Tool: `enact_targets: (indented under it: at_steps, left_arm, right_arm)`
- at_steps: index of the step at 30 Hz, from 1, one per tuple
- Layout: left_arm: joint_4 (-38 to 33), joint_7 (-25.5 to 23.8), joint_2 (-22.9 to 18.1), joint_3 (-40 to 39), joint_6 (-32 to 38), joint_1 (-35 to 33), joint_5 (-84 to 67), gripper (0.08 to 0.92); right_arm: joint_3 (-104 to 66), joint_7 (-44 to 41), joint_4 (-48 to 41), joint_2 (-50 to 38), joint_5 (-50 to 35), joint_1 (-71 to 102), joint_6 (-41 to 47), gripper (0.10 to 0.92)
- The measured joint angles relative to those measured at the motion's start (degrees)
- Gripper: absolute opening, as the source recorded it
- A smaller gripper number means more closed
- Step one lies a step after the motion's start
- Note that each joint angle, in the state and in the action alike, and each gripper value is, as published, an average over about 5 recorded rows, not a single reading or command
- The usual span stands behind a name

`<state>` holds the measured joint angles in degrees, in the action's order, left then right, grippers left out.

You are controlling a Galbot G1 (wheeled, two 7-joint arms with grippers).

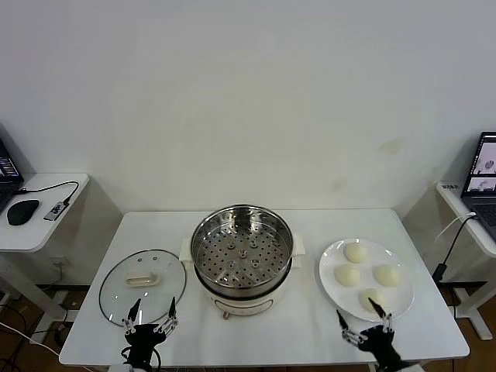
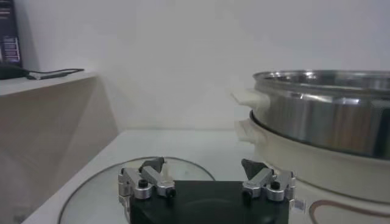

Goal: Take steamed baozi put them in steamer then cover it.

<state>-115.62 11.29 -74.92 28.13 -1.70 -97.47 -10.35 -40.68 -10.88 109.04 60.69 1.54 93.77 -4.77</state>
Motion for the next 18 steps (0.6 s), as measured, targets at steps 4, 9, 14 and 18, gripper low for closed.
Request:
enact_targets:
  at_steps: [4, 9, 14, 18]
  left_arm:
    - [-0.03, 0.18, 0.45, 0.21, -1.55, 0.61, 0.46, 0.823]
    - [0.32, 0.21, 1.47, 0.31, -3.25, 1.99, 1.36, 0.823]
    - [0.67, 0.09, 2.22, -0.13, -4.19, 3.18, 2.62, 0.823]
    - [0.82, 0.38, 2.32, -0.29, -4.76, 3.93, 3.83, 0.823]
  right_arm:
    - [0.00, -1.91, -1.86, -3.70, 3.97, -3.64, 1.46, 0.823]
    - [1.03, -7.09, -5.45, -10.51, 9.77, -10.75, 4.15, 0.823]
    - [4.17, -14.77, -9.15, -17.94, 14.04, -19.26, 6.88, 0.823]
    - [9.25, -22.08, -12.29, -23.33, 16.23, -27.61, 8.13, 0.823]
